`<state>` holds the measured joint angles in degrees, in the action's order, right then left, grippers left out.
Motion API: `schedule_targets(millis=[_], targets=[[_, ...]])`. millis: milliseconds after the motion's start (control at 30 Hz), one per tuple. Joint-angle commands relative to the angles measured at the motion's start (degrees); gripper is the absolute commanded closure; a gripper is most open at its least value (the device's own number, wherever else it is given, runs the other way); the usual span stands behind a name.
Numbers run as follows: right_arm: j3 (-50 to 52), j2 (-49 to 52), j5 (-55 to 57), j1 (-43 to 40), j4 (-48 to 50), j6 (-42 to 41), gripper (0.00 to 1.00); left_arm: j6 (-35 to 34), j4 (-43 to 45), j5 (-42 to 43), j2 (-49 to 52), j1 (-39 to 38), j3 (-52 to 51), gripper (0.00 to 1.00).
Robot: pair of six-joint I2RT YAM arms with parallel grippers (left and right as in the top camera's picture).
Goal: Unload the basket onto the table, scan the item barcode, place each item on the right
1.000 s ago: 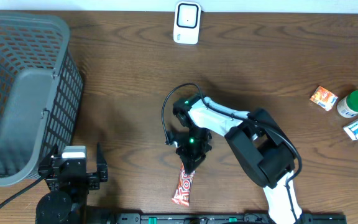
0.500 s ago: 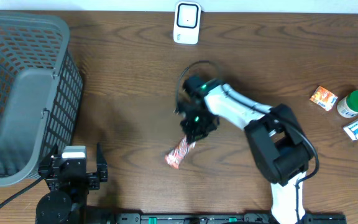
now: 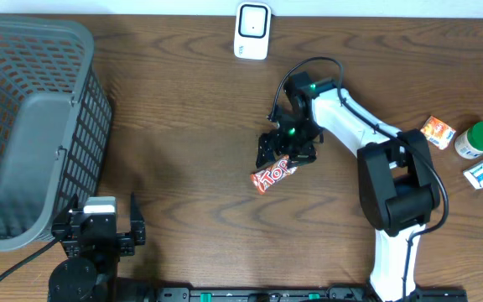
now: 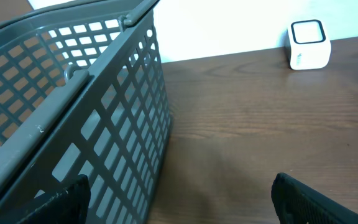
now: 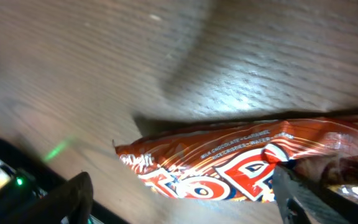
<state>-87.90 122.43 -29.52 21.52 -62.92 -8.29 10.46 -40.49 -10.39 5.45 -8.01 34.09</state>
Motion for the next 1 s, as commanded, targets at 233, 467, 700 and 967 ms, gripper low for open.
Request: schedule_targets(millis=[233, 467, 700, 967], targets=[[-13.4, 1.7, -0.9, -3.8, -11.1, 3.8, 0.04, -0.5, 0.2, 0.3, -0.2, 0.2, -0.1, 0.08], [-13.9, 1.9, -0.7, -10.0, -12.6, 11.1, 0.01, -0.5, 0.2, 0.3, -0.2, 0.2, -0.1, 0.08], [-9.8, 2.0, -0.5, -17.6, -9.6, 19.1, 0.01, -0.5, 0.2, 0.3, -0.2, 0.2, -0.1, 0.08], [2.1, 2.0, -5.2, -21.5, -0.3, 19.1, 0.01, -0.5, 0.2, 0.3, -0.2, 0.2, -0.1, 0.08]])
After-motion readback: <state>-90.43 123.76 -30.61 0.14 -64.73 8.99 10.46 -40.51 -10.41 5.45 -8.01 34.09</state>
